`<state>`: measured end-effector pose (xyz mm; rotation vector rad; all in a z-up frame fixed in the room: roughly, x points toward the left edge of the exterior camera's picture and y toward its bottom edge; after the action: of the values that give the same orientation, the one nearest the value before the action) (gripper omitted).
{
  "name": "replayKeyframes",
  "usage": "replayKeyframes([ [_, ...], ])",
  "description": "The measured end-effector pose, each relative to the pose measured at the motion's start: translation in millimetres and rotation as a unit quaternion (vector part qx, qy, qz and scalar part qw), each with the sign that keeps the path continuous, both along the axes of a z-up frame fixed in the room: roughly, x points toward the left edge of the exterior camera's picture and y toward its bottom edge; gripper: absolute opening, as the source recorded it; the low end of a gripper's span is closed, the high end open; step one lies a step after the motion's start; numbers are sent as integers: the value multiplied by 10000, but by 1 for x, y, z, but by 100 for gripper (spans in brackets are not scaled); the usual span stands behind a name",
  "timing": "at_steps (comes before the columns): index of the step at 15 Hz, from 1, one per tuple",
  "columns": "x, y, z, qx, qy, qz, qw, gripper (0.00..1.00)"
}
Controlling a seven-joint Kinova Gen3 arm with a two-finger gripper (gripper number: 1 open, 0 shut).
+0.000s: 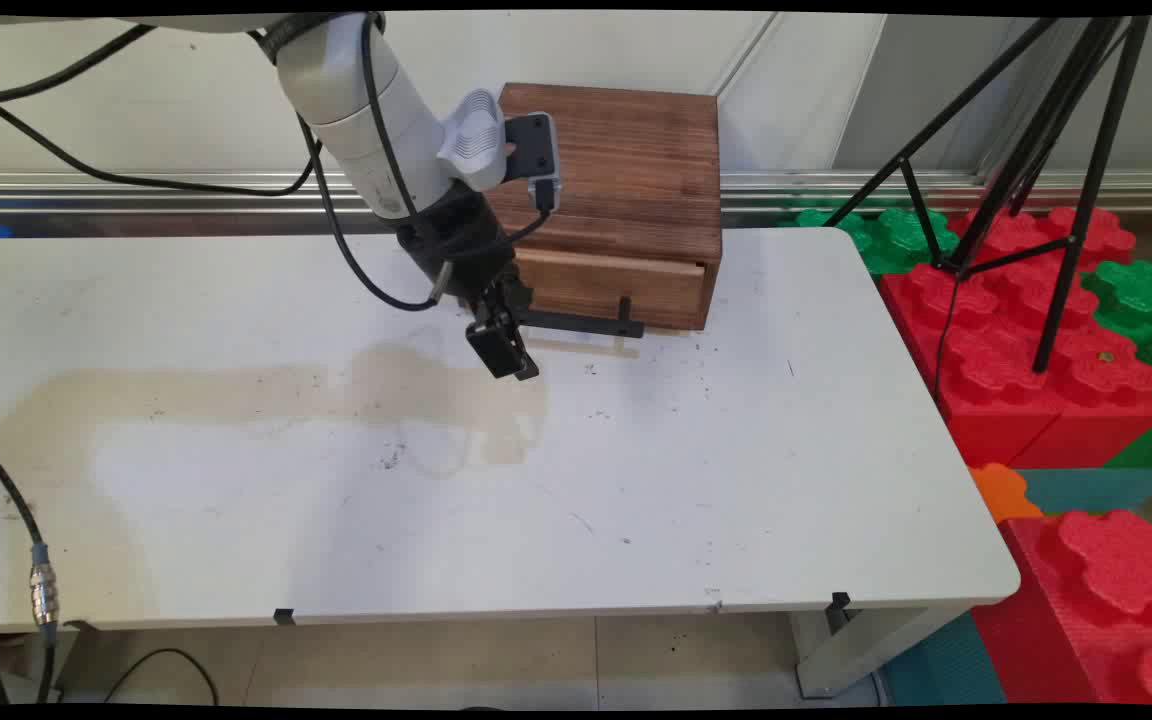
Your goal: Open the drawer
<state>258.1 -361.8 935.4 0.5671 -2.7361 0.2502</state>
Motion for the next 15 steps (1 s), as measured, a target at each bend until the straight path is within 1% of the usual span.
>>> replayKeyframes([
  [8, -9, -19, -7, -117, 48, -14, 9999, 100],
  [15, -19, -39, -22, -203, 24, -110, 9997, 100],
])
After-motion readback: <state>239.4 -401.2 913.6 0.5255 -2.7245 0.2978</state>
